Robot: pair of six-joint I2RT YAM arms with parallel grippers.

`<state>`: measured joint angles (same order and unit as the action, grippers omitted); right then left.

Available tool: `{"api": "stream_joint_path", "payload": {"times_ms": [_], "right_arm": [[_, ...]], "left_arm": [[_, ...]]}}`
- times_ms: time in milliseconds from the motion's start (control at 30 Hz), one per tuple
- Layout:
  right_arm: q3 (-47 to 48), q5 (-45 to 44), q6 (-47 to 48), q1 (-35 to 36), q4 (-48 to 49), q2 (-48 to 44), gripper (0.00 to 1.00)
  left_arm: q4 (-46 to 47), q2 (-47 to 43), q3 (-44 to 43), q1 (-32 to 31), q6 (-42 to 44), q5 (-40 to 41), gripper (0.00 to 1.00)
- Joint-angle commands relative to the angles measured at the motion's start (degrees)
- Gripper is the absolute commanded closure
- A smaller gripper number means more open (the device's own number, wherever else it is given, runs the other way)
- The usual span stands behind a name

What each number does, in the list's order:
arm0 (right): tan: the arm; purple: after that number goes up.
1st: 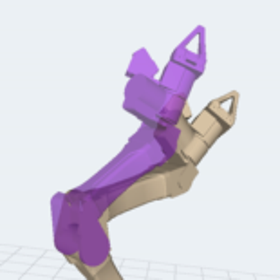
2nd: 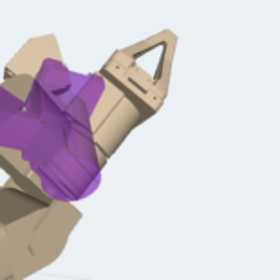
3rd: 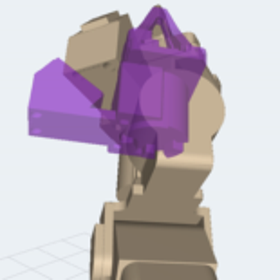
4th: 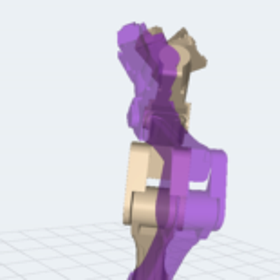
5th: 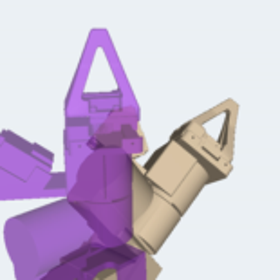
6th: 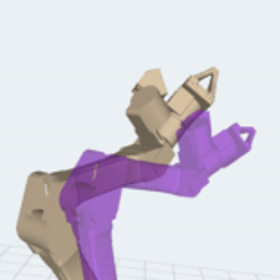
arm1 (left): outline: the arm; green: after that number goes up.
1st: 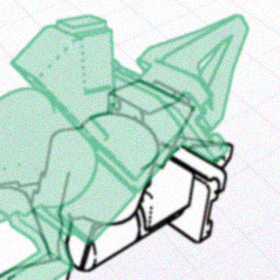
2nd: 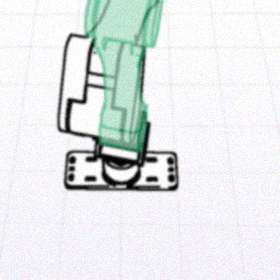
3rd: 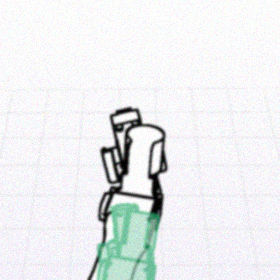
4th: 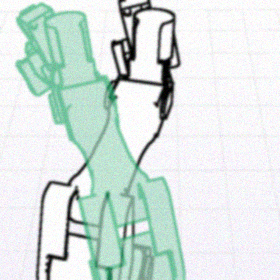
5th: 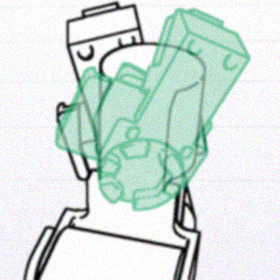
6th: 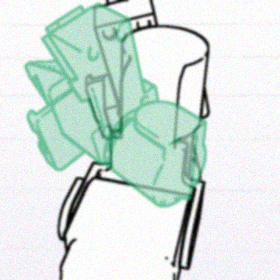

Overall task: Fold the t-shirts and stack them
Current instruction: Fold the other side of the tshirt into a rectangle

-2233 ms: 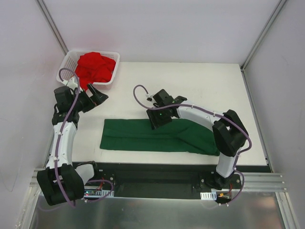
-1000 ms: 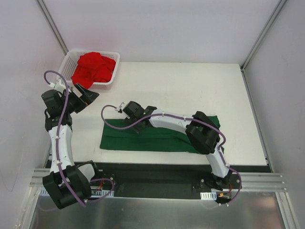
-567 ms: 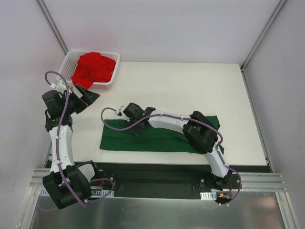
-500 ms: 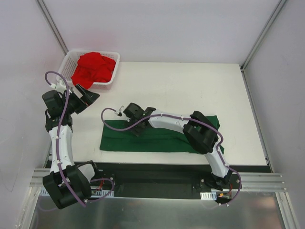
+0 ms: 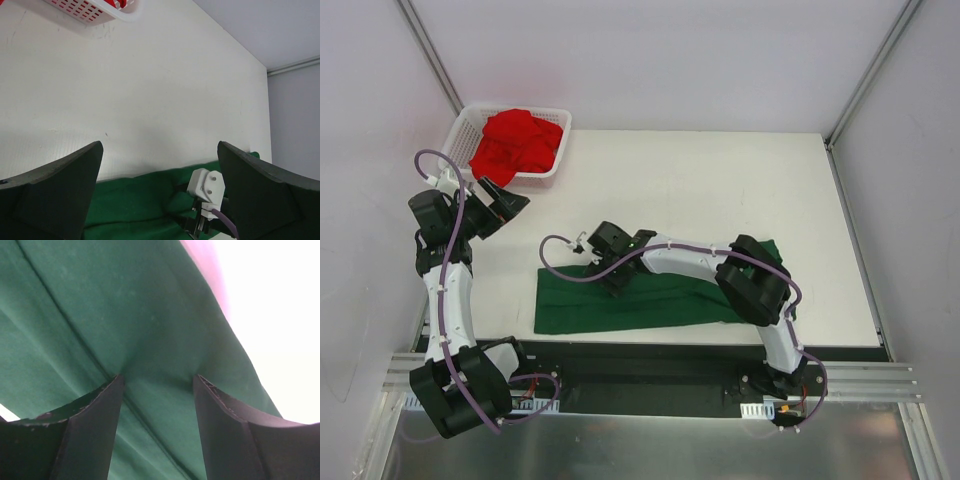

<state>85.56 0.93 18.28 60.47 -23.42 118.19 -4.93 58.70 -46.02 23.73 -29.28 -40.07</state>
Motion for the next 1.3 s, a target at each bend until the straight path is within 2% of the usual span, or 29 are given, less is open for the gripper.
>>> {"api": "stream_joint_path", "payload": {"times_ms": [0, 933, 1267], "right_arm": [[-0.39, 1.27, -0.53, 0.53, -1.28, -4.28, 0.39], [-1.53, 3.20, 0.53, 2.55, -3.47, -7.45, 0.39], [1.36, -7.25, -0.27, 4.04, -0.05, -5.17, 0.39]], "left_arm": [[2.64, -1.39, 0.23, 0.44, -0.25, -1.50, 0.01], [2.91, -1.48, 0.76, 0.53, -0.25, -1.58, 0.01], [3.17, -1.57, 1.02, 0.62, -0.34, -1.06, 0.01]]}}
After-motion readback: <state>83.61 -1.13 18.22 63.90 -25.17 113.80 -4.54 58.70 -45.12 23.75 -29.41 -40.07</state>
